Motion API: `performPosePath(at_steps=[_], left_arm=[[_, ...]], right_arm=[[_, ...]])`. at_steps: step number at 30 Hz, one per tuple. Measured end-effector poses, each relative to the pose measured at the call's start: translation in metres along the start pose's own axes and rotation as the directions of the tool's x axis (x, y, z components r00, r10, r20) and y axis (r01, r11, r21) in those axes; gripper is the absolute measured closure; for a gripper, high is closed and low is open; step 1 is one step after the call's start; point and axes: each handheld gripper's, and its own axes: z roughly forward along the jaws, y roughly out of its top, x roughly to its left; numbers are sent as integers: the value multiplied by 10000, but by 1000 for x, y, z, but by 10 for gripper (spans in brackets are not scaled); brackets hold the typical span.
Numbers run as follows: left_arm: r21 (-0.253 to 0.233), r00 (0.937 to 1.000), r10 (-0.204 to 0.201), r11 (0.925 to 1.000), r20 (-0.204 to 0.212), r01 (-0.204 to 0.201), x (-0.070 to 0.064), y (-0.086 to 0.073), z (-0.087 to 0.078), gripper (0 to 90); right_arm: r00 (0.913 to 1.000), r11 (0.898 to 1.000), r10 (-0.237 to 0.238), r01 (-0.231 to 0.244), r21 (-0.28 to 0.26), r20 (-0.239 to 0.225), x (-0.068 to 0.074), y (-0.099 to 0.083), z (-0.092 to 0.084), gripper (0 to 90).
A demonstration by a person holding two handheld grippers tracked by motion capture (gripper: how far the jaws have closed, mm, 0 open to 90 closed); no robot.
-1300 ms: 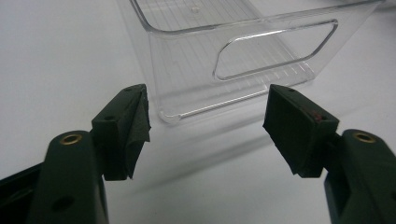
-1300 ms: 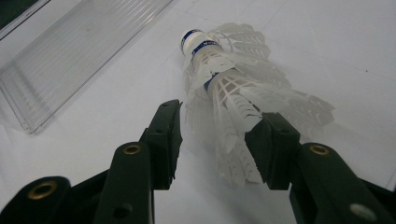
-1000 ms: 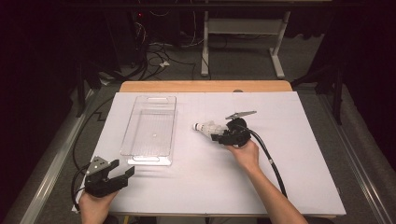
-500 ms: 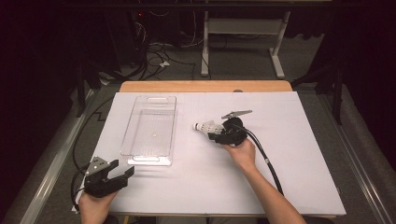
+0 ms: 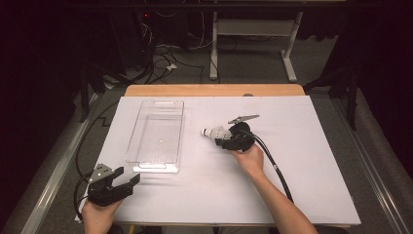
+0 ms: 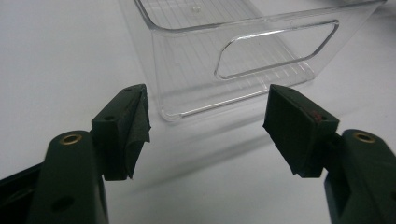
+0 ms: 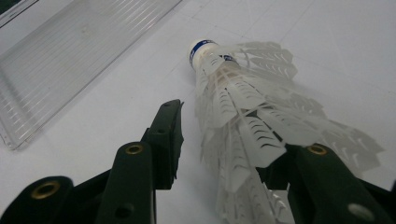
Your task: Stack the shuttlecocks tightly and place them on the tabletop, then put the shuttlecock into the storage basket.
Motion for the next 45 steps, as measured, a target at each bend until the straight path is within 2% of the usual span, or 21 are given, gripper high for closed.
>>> performPosePath(at_steps=[12, 25, 36, 45], left_arm=[[-78, 9999, -163, 9998, -32, 162, 0, -3, -4, 322], [-82, 9999, -74, 9999, -98, 73, -2, -3, -4, 322], [-75, 9999, -45, 10000, -96, 45, -2, -2, -4, 322], [-68, 9999, -23, 10000, -106, 22, -2, -2, -4, 323]], right_arm=[[9995, 9997, -198, 194, 164, 239, 4, 5, 6, 620], [9993, 9993, -230, 221, 312, 288, 4, 9, 15, 698], [9995, 9993, -157, 147, 342, 291, 3, 8, 16, 821], [9990, 9992, -257, 246, 331, 353, 4, 9, 13, 846]])
